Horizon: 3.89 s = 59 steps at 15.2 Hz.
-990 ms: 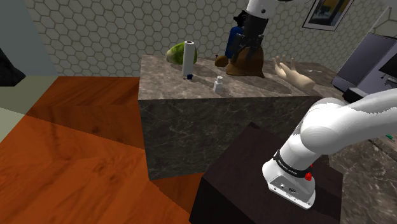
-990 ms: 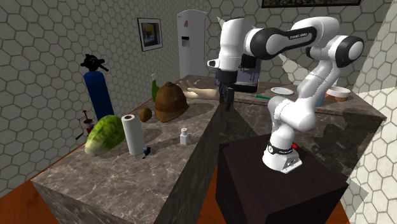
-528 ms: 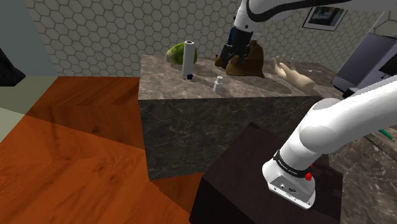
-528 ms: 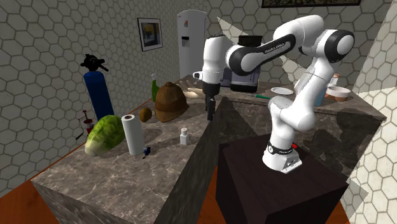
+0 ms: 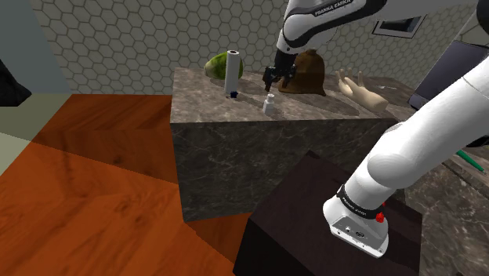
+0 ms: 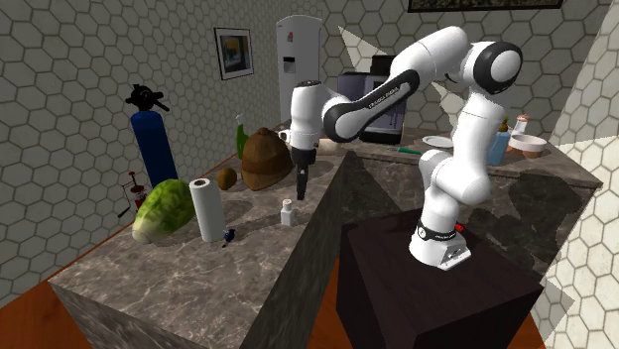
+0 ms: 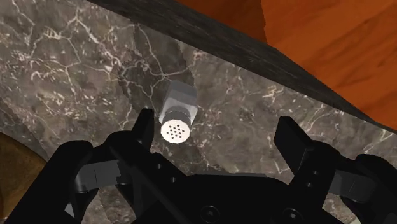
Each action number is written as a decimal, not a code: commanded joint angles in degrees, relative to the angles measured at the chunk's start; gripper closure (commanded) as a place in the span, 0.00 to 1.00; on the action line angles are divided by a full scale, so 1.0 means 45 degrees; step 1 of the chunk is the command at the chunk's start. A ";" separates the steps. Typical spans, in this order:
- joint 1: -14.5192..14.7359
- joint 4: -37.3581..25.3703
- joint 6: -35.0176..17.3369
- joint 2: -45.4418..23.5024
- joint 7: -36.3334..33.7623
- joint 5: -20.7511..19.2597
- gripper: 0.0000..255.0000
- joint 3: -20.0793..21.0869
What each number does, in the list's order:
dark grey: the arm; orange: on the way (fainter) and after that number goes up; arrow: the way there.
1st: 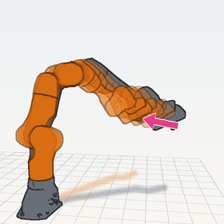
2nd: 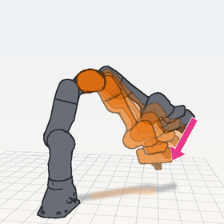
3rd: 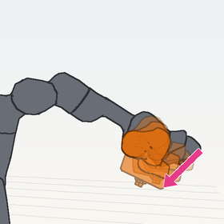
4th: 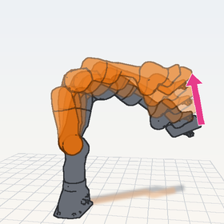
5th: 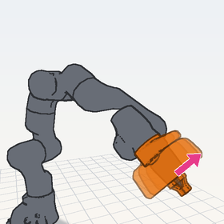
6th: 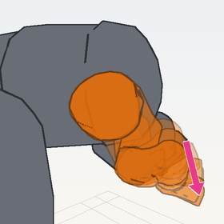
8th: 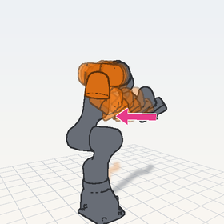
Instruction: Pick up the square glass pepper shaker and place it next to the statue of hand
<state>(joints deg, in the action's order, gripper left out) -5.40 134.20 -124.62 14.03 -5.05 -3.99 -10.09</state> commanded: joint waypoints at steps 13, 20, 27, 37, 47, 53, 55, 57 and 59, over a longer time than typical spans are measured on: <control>-0.0378 -0.1249 -0.2751 -0.3890 0.0459 0.0443 0.00 -0.0530; -0.0390 -0.1188 -0.3005 -0.4087 0.0498 0.0497 0.00 -0.0529; -0.0389 -0.1190 -0.3003 -0.4088 0.0498 0.0498 1.00 -0.0529; -0.0369 -0.1510 -0.2170 -0.3564 0.0426 0.0365 1.00 -0.0536; -0.0343 -0.2357 -0.0488 -0.2715 0.0340 0.0188 1.00 -0.0513; -0.0330 -0.2995 0.0524 -0.2334 0.0318 0.0126 1.00 -0.0489; -0.0325 -0.3230 0.0862 -0.2229 0.0316 0.0112 1.00 -0.0481; -0.0321 -0.3475 0.1199 -0.2135 0.0315 0.0100 1.00 -0.0472; -0.0316 -0.3731 0.1537 -0.2052 0.0316 0.0091 1.00 -0.0463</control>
<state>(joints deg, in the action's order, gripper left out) -6.86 118.23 -118.59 4.75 -3.61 -3.58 -12.22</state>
